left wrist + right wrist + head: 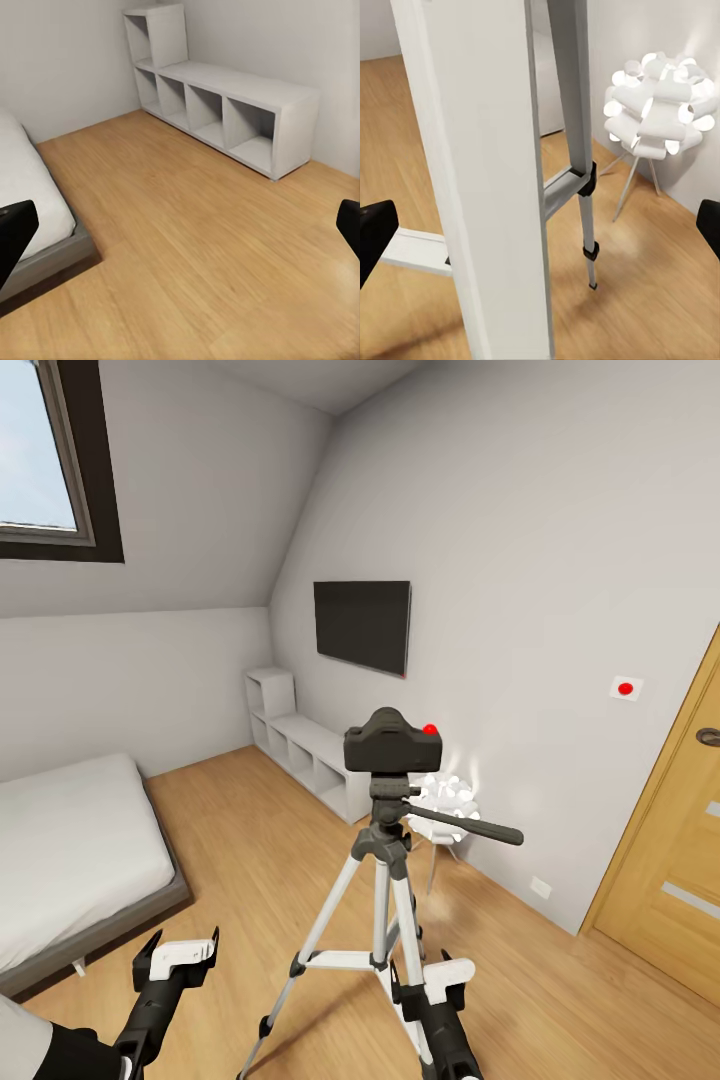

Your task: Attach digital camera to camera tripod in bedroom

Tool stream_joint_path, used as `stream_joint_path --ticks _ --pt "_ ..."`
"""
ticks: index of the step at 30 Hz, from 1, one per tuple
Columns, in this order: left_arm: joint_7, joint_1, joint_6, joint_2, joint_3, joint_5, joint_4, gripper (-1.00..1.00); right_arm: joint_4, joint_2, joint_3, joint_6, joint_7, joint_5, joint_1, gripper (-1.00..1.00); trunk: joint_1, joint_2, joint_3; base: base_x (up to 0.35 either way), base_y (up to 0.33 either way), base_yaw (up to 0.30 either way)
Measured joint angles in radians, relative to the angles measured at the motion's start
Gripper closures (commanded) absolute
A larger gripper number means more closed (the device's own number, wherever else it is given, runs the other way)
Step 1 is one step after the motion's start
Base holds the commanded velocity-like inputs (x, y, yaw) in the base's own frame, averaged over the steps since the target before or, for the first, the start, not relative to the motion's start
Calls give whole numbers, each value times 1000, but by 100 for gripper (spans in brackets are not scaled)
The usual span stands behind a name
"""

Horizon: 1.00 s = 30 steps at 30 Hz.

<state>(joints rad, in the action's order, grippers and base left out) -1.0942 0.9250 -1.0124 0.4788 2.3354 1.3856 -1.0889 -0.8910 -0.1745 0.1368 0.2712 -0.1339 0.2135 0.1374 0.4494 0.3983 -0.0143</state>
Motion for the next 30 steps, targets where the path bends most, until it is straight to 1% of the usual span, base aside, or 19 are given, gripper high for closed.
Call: stream_joint_path --ticks 8,30 --pt "1 0 0 0 0 0 0 -100 -1 0 0 1 0 0 0 -100 0 0 0 -34 0 0" --pt "1 0 0 0 0 0 0 -100 -2 0 0 5 0 0 0 -100 1 0 0 -339 0 0"
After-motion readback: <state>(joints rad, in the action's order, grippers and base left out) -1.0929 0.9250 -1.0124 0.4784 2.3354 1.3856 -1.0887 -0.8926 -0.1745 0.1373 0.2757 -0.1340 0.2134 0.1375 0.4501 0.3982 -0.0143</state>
